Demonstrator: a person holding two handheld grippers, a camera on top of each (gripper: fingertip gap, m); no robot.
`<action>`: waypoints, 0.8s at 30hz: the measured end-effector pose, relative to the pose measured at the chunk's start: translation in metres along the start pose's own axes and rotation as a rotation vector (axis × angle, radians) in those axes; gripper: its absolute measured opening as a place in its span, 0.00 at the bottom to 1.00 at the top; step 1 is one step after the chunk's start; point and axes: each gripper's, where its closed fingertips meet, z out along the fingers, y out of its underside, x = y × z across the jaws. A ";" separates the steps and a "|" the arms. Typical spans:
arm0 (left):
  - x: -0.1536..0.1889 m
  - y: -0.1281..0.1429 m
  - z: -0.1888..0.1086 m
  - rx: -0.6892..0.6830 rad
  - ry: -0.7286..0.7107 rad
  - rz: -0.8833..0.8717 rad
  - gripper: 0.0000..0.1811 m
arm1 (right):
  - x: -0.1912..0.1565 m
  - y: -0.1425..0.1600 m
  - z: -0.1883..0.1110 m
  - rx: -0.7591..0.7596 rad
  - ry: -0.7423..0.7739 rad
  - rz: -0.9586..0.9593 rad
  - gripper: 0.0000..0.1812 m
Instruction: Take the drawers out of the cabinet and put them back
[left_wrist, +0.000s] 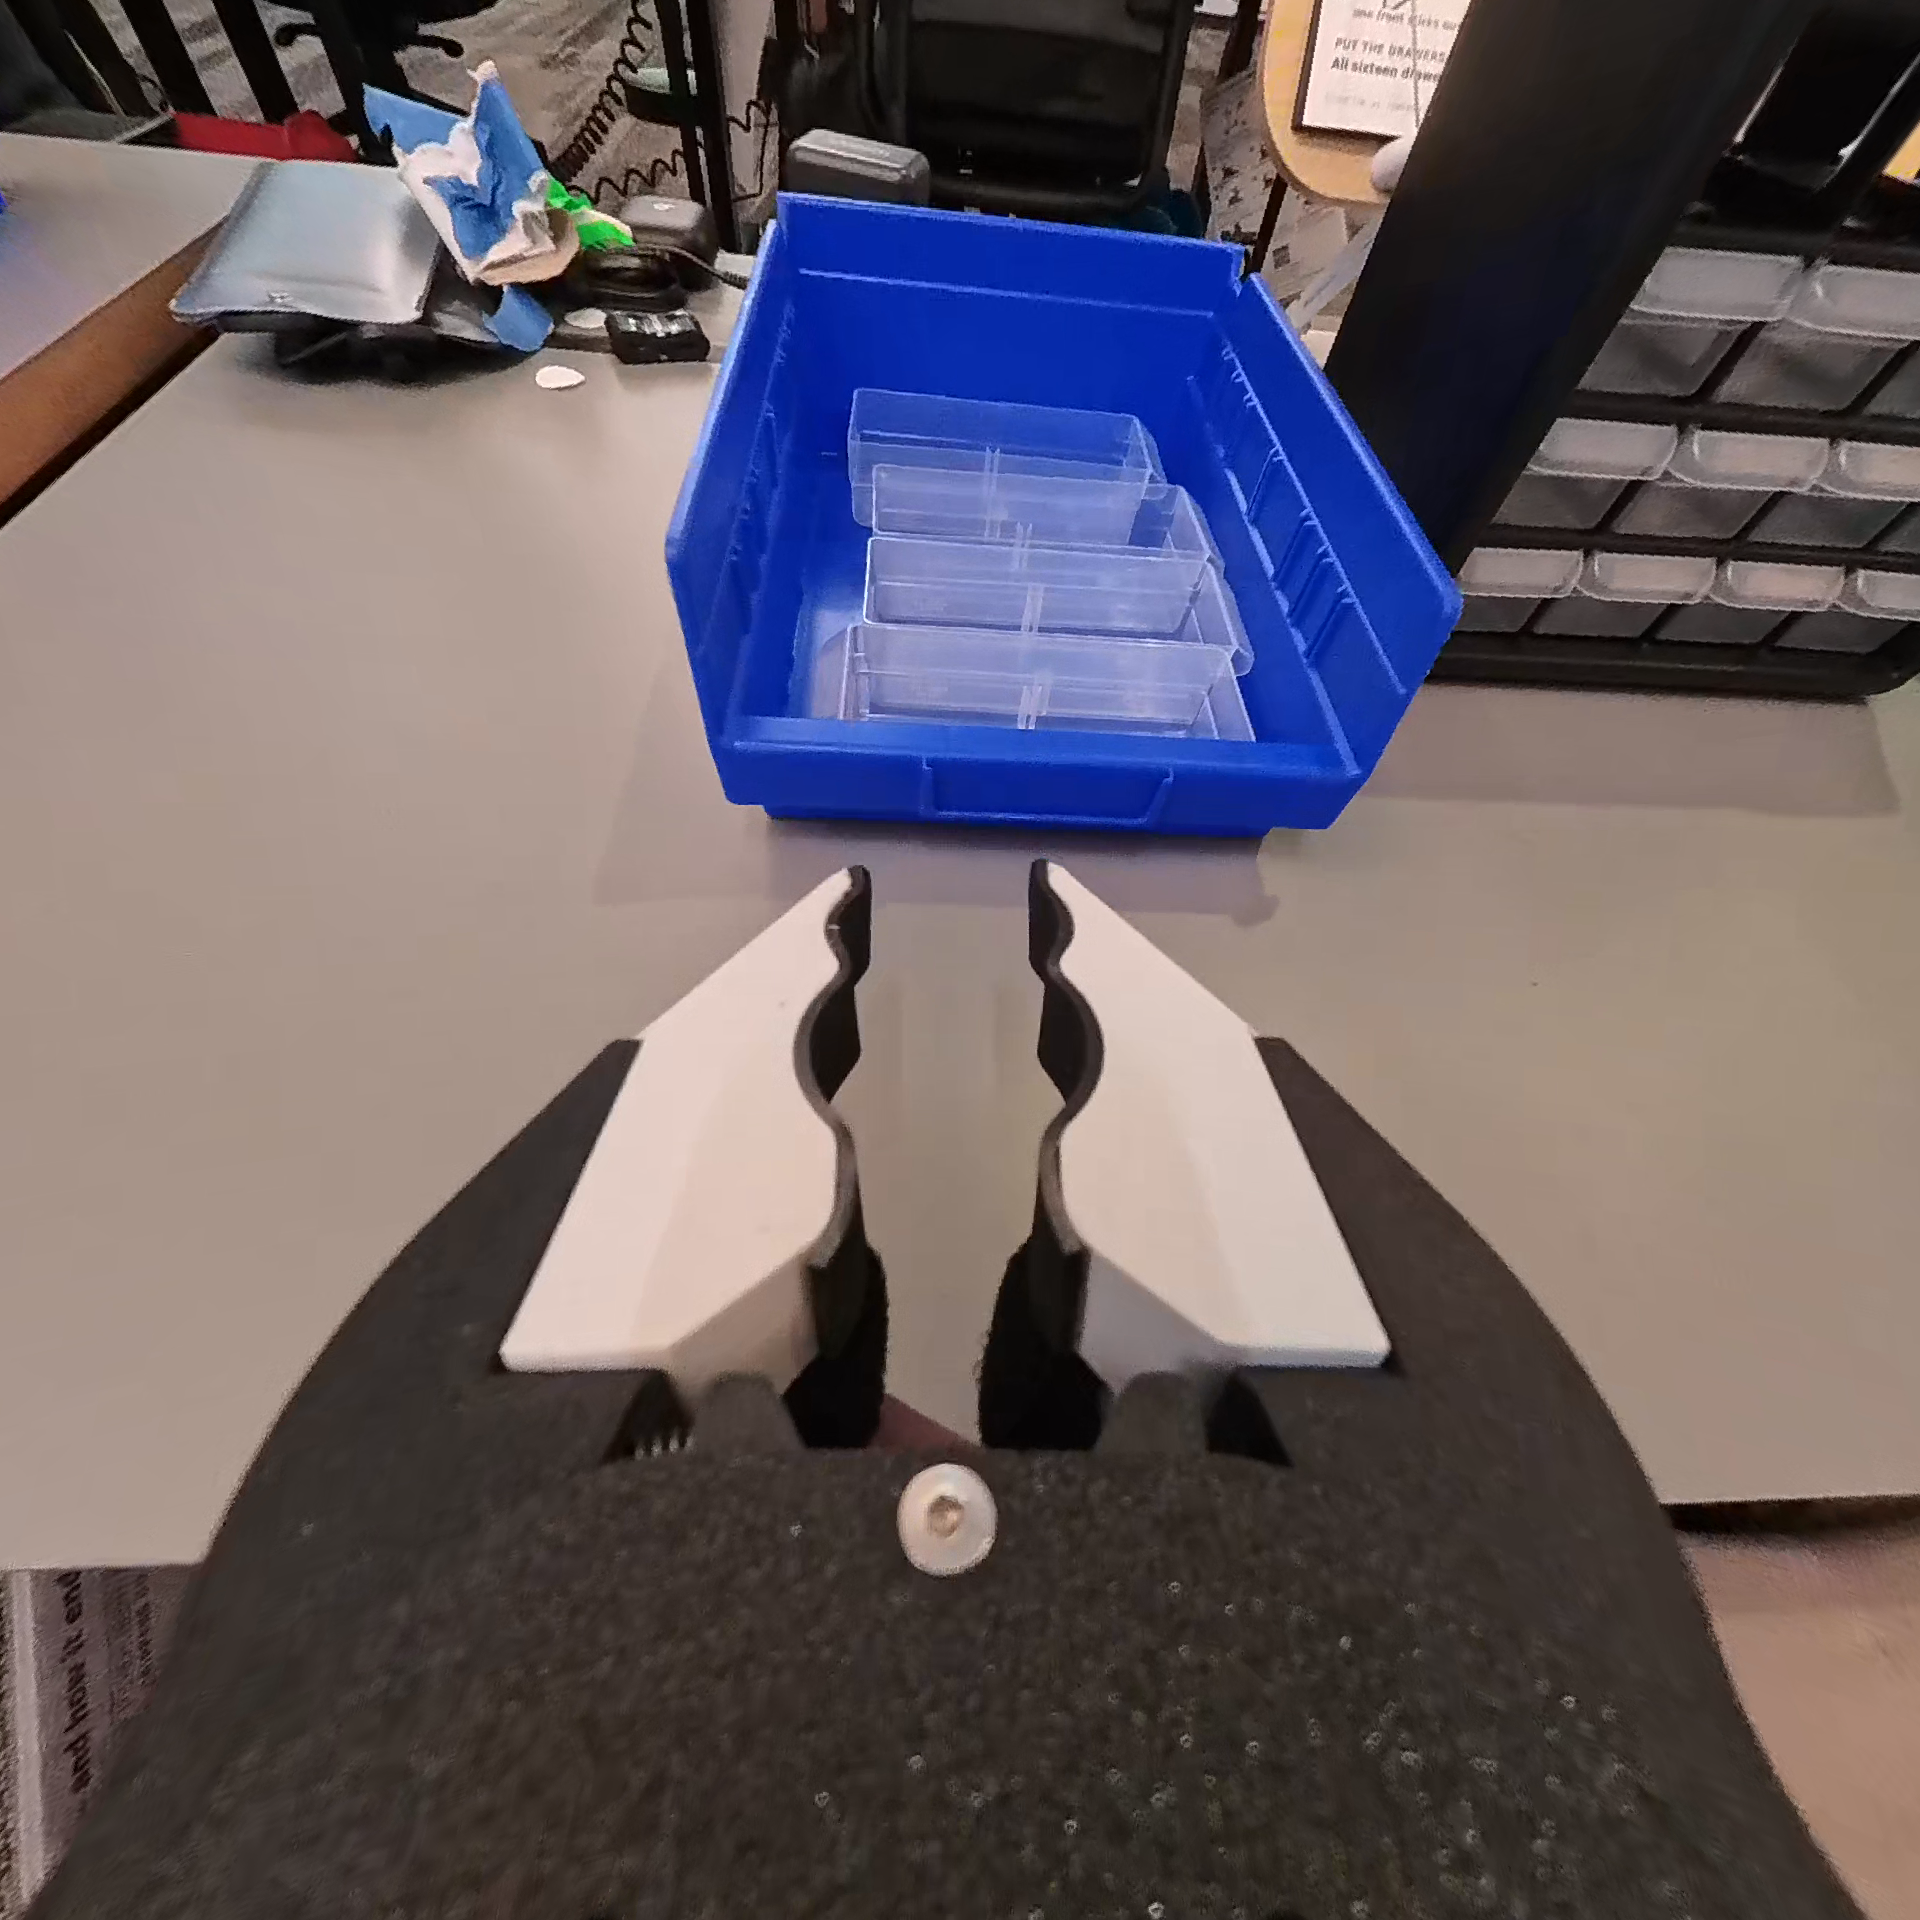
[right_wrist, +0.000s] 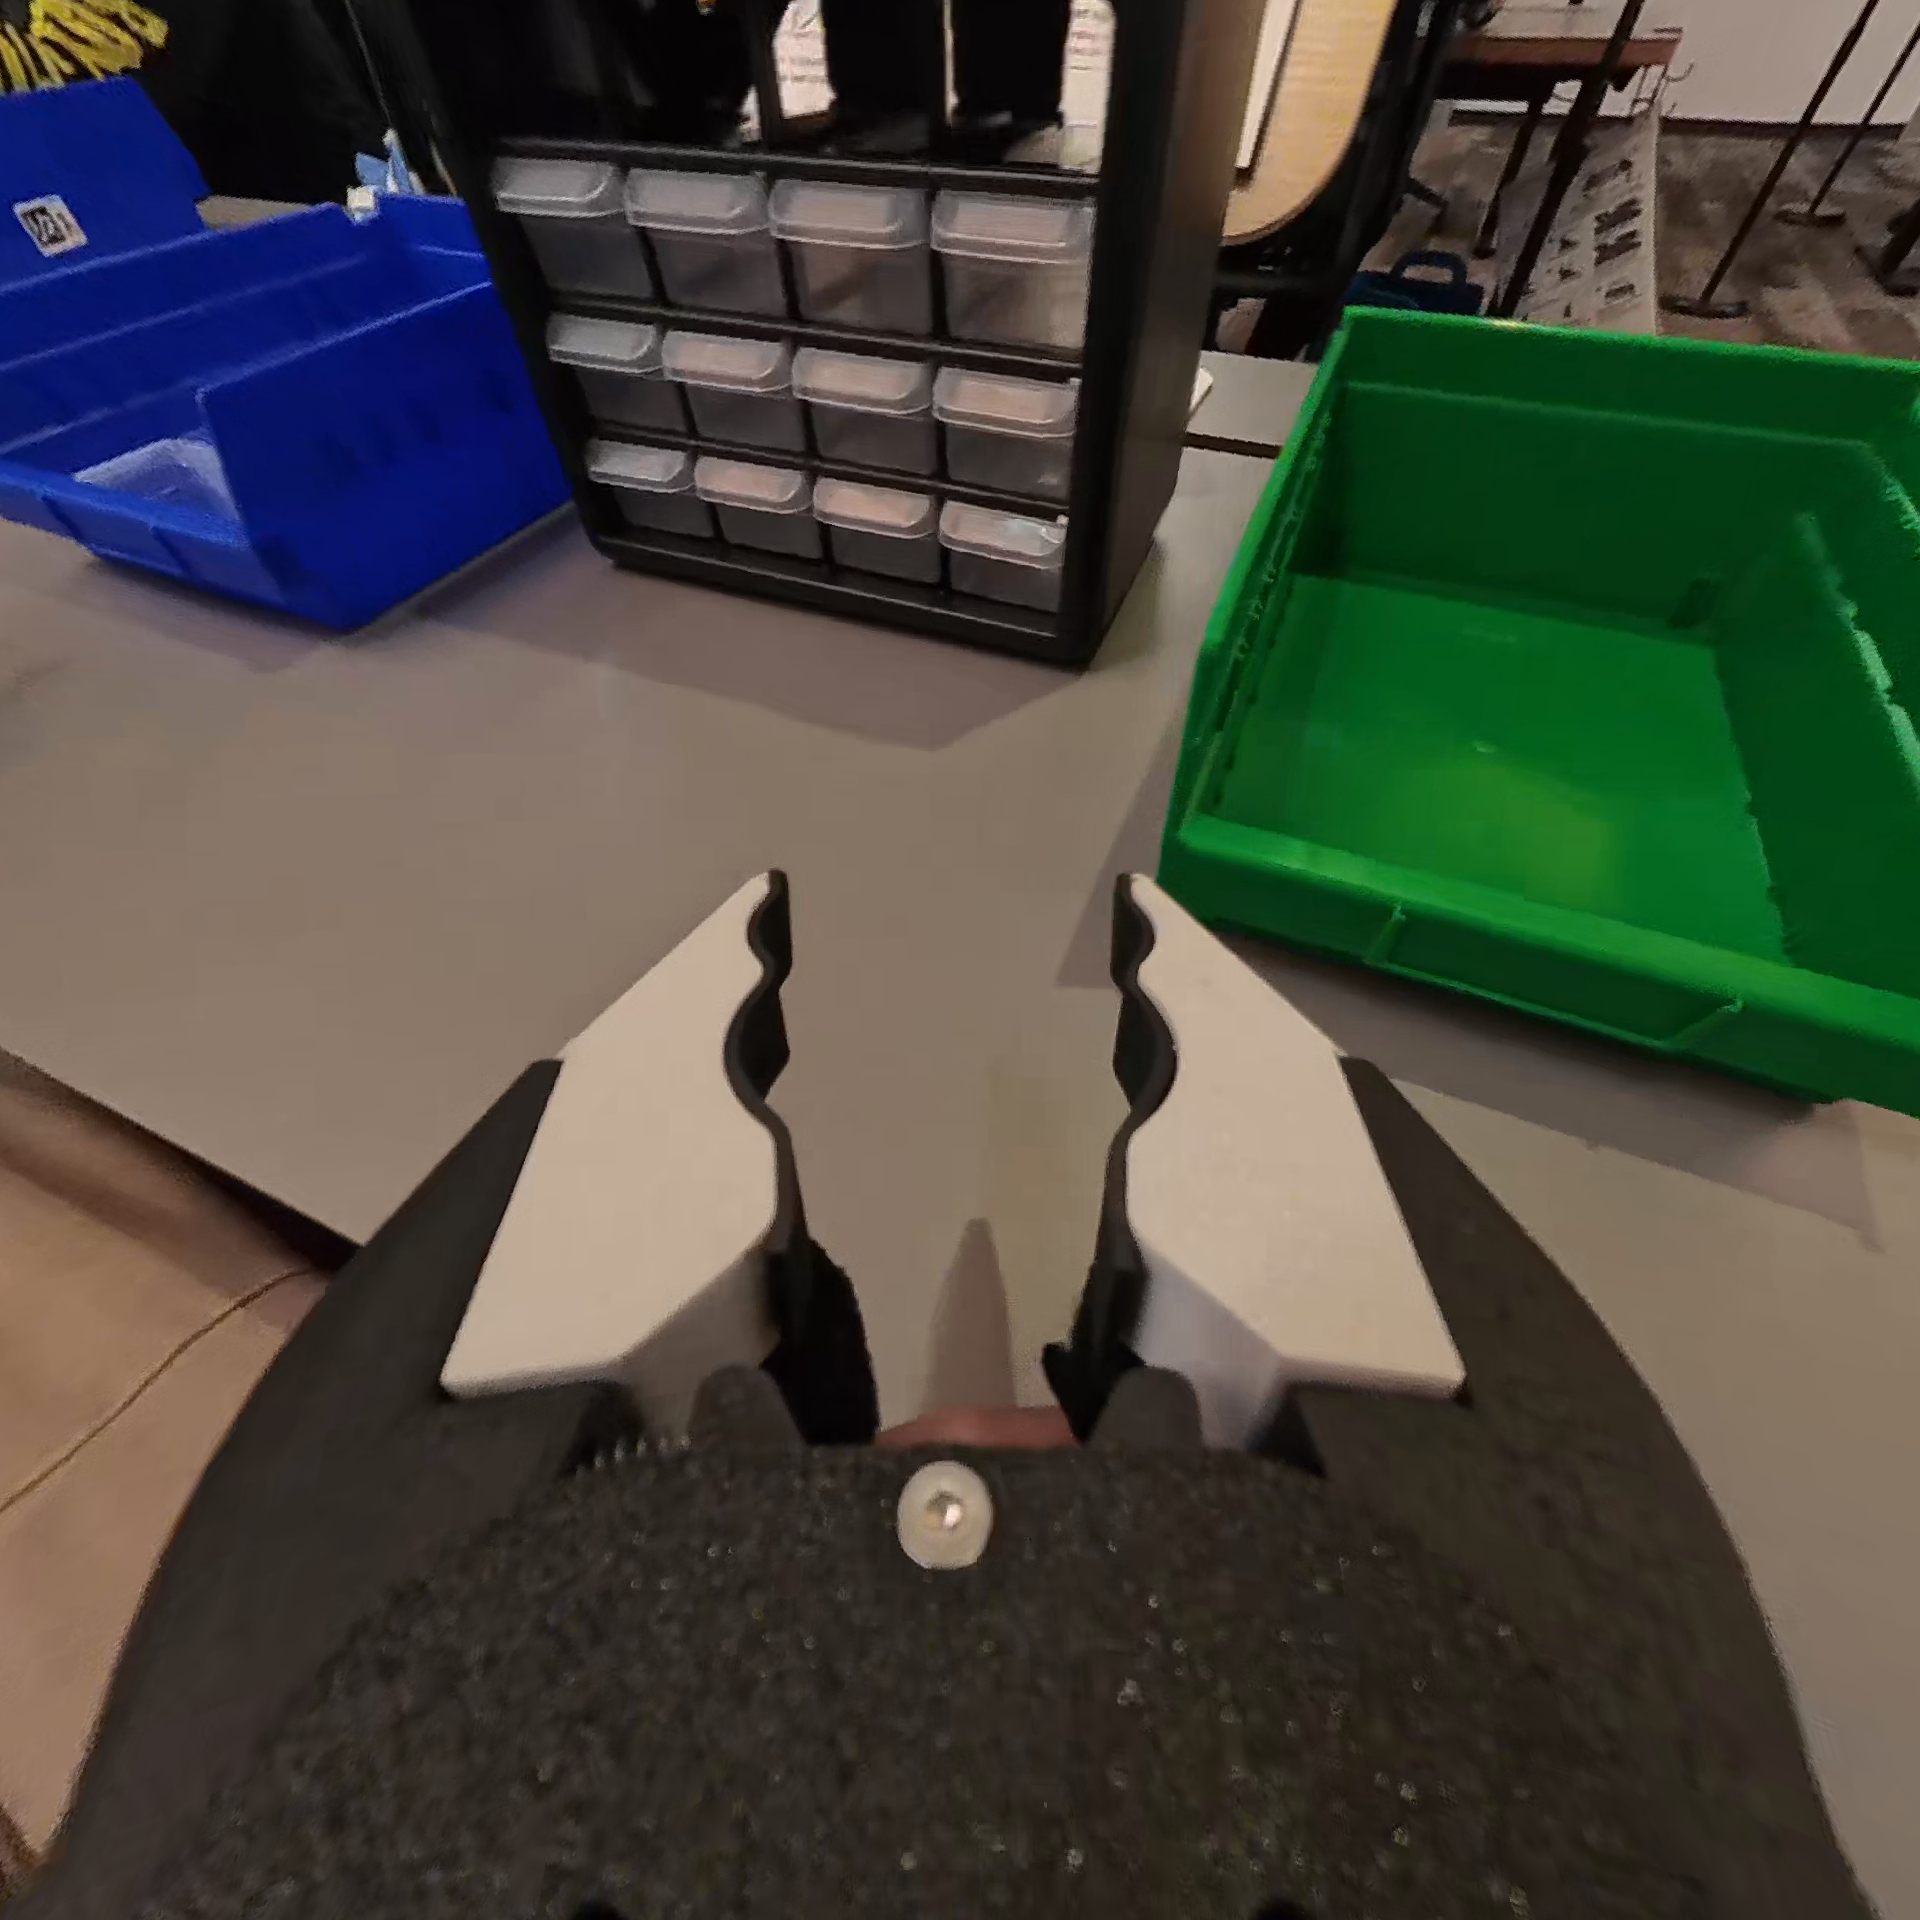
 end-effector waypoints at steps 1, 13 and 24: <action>0.001 -0.001 0.000 0.002 0.003 -0.001 0.16 | -0.003 0.001 -0.001 -0.006 0.000 -0.018 0.34; 0.025 -0.006 0.021 -0.009 0.044 0.037 0.16 | 0.010 0.011 -0.019 -0.013 0.040 0.003 0.33; 0.020 -0.060 0.083 -0.146 0.005 -0.070 0.19 | 0.022 0.018 -0.034 -0.020 0.084 0.026 0.33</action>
